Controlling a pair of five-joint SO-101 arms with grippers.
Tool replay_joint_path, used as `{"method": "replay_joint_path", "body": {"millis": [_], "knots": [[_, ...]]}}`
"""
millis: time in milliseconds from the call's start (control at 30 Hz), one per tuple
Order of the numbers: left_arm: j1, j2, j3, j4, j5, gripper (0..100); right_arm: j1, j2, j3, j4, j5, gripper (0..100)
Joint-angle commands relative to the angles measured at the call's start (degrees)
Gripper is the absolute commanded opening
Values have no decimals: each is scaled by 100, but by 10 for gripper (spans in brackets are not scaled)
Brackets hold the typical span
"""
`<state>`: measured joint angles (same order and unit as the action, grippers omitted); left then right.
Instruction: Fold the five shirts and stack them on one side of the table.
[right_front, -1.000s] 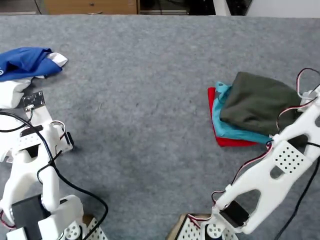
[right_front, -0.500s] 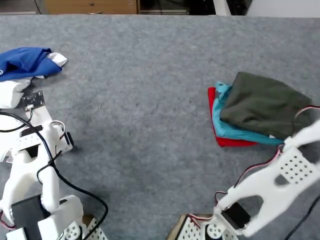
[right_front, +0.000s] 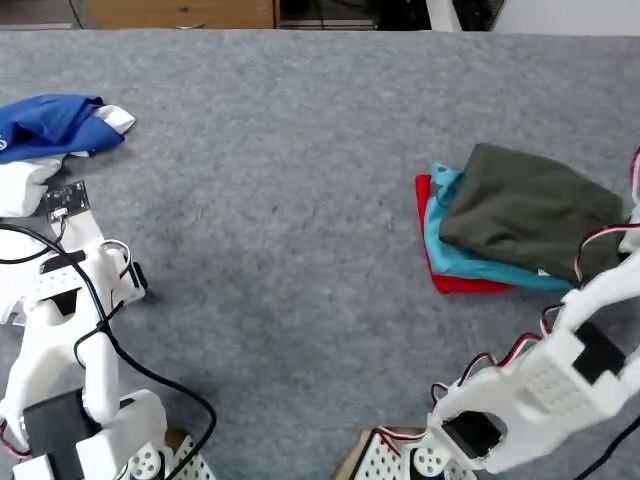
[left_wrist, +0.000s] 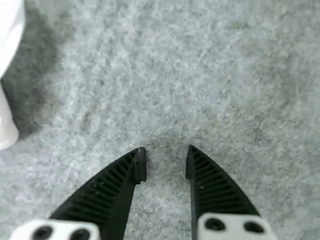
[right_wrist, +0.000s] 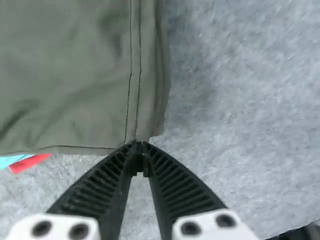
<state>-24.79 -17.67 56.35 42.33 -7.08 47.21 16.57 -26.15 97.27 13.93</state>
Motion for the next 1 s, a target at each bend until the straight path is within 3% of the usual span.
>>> {"method": "replay_joint_path", "body": {"millis": [0,333,667,833,967], "knots": [[0,-180,-53,-62,-18,147,-136,-576,989,-607,53,5],[0,-180,-53,-62,-18,147,-127,-611,3222,-2453,378,5],[0,-180,-53,-62,-18,147,-145,-1824,2730,-1714,378,5],[0,-180,-53,-62,-18,147,-637,-2413,2818,-1802,369,5],[0,-180,-53,-26,-9,147,-936,-2193,3371,-2444,360,5]]}}
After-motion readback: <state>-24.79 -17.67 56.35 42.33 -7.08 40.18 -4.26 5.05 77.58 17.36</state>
